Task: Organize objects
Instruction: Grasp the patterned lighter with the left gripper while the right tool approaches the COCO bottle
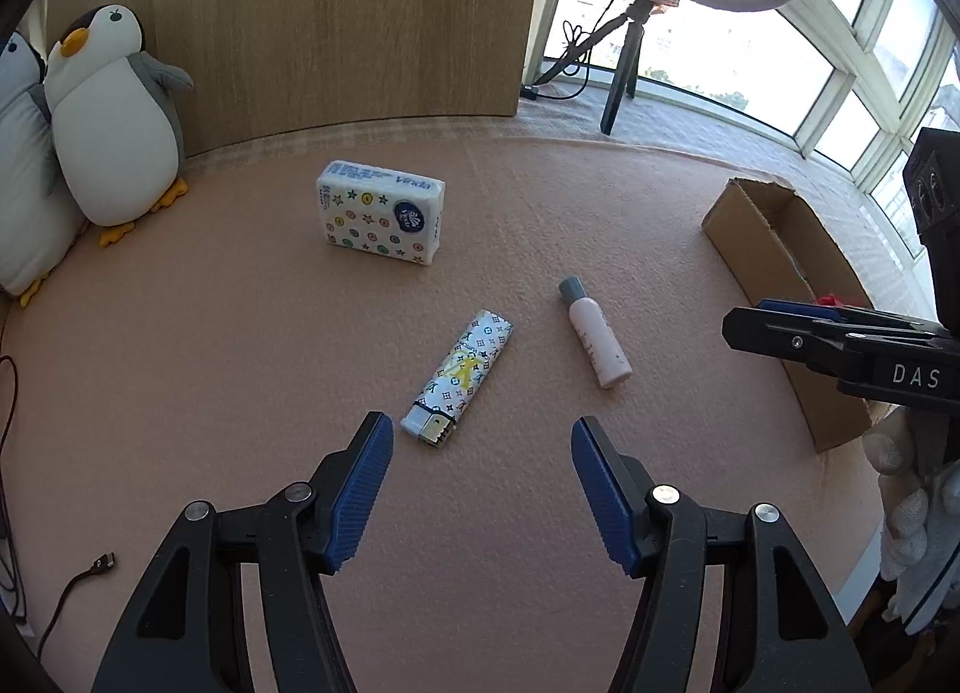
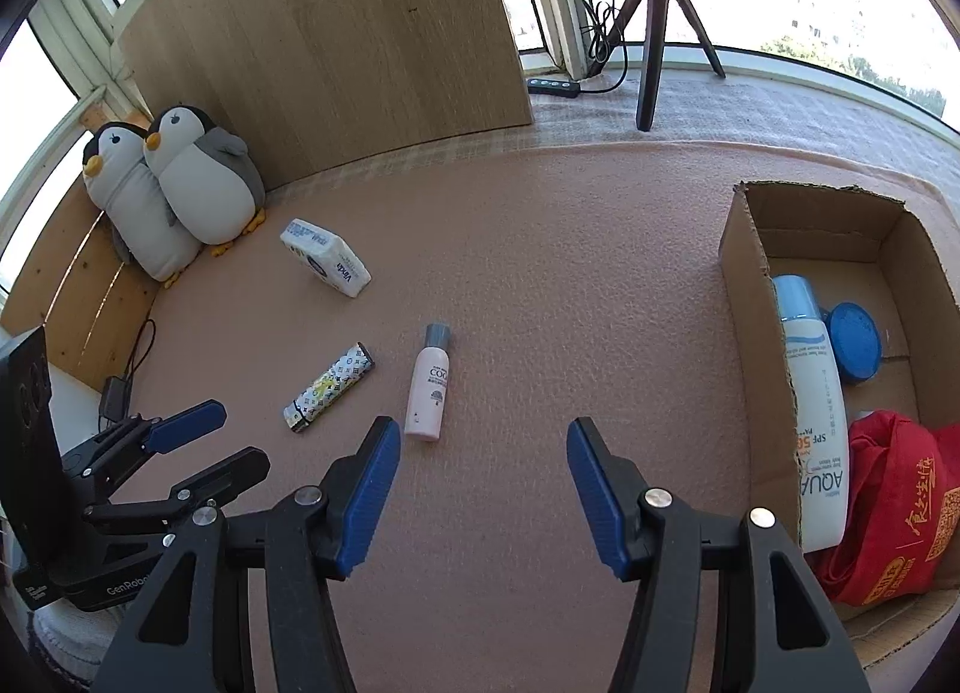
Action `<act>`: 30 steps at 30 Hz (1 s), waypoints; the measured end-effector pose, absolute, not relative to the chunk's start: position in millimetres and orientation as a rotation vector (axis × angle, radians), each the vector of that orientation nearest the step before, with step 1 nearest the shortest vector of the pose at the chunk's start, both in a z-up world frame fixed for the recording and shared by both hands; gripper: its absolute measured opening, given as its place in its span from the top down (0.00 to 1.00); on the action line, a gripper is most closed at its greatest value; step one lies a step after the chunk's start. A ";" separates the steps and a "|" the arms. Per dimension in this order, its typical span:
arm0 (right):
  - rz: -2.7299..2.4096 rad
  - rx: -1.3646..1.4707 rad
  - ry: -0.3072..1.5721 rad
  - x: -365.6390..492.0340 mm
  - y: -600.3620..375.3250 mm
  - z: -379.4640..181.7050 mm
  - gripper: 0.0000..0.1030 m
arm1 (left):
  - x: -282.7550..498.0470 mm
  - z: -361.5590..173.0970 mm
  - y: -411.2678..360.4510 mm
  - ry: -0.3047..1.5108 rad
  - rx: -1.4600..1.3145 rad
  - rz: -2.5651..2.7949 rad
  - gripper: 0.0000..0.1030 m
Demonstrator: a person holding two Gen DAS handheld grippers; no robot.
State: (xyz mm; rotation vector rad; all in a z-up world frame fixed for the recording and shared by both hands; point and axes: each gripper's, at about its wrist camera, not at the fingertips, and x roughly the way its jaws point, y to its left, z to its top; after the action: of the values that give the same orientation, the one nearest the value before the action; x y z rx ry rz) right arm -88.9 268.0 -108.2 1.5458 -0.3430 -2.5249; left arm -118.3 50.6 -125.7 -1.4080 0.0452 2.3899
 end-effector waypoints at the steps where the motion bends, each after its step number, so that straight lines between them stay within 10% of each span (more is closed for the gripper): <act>1: -2.514 1.559 -0.341 -92.1 265.2 -111.5 0.48 | -121.7 -128.2 48.1 0.046 -1.416 2.384 0.39; 30: -2.353 1.690 -0.393 -146.9 239.9 -152.6 0.53 | -178.7 -180.3 76.3 0.125 -1.537 2.261 0.71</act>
State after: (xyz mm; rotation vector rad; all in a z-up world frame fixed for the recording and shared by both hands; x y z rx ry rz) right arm -146.9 239.9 -152.6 1.6896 -0.3926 -2.3531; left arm -178.7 76.3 -180.3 -1.5367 0.1251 2.2613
